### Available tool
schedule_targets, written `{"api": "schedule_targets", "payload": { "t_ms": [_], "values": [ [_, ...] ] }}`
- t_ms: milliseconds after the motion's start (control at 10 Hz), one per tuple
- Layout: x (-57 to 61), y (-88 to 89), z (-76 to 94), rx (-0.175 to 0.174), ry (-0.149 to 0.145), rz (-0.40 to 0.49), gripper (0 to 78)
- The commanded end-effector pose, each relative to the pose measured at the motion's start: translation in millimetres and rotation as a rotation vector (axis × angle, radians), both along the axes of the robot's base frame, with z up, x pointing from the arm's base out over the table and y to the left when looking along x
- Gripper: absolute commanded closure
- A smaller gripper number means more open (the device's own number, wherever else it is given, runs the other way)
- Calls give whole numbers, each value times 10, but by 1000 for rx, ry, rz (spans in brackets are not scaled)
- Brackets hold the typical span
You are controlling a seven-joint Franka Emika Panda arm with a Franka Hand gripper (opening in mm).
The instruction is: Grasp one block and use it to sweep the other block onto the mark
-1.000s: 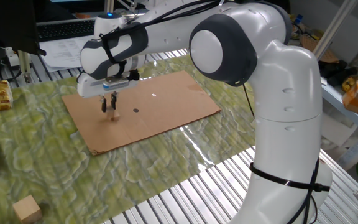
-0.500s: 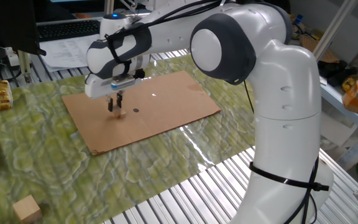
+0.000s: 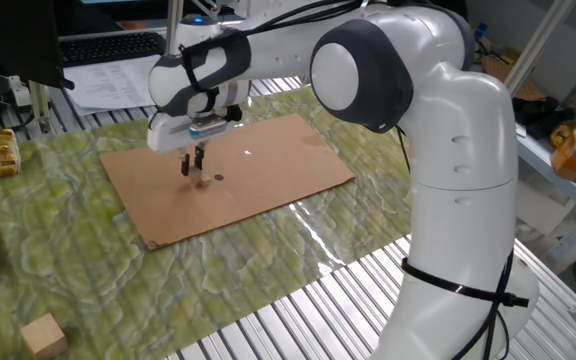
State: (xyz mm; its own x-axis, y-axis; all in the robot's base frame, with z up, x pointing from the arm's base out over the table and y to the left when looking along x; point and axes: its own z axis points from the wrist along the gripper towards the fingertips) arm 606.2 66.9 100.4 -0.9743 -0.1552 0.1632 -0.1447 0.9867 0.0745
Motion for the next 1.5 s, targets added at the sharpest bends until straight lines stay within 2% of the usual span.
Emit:
{"api": "schedule_targets", "payload": {
  "t_ms": [100, 200, 500, 700, 800, 900, 1000, 1100, 1500],
  "values": [
    [-128, 354, 80, -59, 35, 9, 764],
    [-128, 350, 77, -73, 35, 14, 764],
    [-98, 289, 44, -72, 30, 21, 764],
    [-46, 162, -8, -84, 30, 41, 764],
    [-23, 100, -26, -86, 37, 41, 764],
    [-5, 33, -44, -87, 59, 46, 764],
    [2, 0, -50, -85, 65, 64, 764],
    [12, -34, -57, -90, 66, 92, 764],
    [58, -206, -54, -81, 64, 93, 764]
  ]
}}
